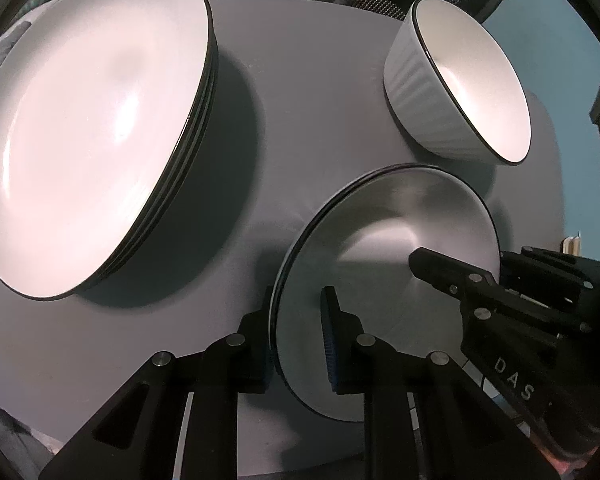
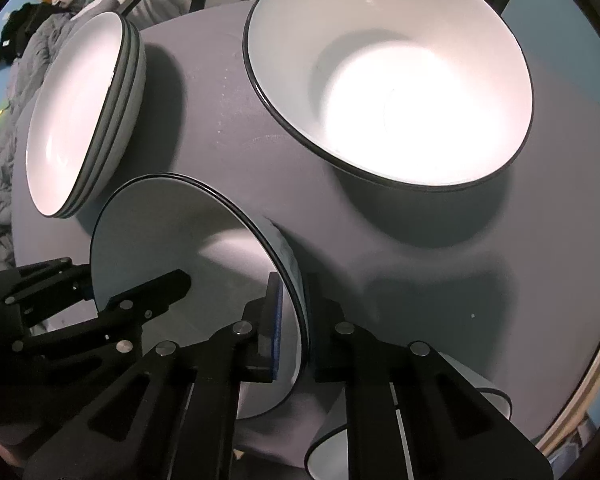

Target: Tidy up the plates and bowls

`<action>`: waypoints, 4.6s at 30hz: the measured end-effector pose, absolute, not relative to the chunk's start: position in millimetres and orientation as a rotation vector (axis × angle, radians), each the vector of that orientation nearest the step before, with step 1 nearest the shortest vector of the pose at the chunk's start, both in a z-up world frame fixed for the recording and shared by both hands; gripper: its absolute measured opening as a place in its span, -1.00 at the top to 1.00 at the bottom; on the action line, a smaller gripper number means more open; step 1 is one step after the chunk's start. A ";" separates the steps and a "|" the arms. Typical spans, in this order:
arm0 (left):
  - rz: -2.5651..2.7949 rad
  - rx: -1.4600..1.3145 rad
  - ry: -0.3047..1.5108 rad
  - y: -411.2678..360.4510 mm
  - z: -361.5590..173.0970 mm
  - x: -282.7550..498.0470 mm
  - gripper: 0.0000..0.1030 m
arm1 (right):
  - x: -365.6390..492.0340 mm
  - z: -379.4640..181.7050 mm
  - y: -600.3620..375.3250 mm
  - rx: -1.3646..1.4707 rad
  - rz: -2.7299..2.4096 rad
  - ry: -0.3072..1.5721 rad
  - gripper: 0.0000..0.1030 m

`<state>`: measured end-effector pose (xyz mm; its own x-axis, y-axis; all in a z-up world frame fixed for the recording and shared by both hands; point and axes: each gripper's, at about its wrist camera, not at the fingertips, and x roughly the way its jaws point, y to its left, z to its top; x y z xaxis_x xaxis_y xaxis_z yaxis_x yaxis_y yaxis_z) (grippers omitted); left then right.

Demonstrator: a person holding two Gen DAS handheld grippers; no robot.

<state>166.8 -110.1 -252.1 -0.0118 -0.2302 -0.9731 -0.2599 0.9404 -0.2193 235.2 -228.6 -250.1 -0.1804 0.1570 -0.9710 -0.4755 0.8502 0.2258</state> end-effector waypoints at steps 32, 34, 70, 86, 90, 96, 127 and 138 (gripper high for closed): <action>-0.032 -0.275 1.459 -134.4 -167.7 236.0 0.62 | 278.9 -169.2 -264.9 -0.132 0.505 1.580 0.83; -0.030 -0.263 1.454 -138.5 -168.4 244.9 0.62 | 287.9 -170.6 -266.8 -0.122 0.499 1.583 0.83; 0.041 -0.126 1.520 -151.9 -209.0 295.5 0.61 | 341.7 -212.1 -279.3 -0.115 0.455 1.698 0.83; 0.034 -0.224 1.476 -136.0 -195.7 286.2 0.34 | 339.0 -203.1 -283.1 -0.073 0.413 1.684 0.46; 0.028 -0.222 1.456 -136.0 -187.2 280.2 0.34 | 336.0 -197.2 -284.9 -0.080 0.406 1.662 0.46; 0.035 -0.231 1.424 -132.2 -172.4 268.4 0.16 | 329.9 -176.0 -289.0 -0.115 0.382 1.585 0.37; -0.071 -0.216 1.148 -138.8 -35.9 195.0 -0.30 | 266.7 -34.6 -314.7 -0.108 0.309 1.188 -0.28; -0.117 -0.124 1.068 -150.4 -9.0 169.0 -0.46 | 239.1 -13.0 -330.9 -0.054 0.250 1.154 -0.28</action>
<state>169.0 -150.4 -9.0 0.4773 -0.1558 -0.8648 0.0355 0.9868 -0.1582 239.1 -330.9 -13.0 0.3806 0.1678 -0.9094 -0.2232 0.9710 0.0857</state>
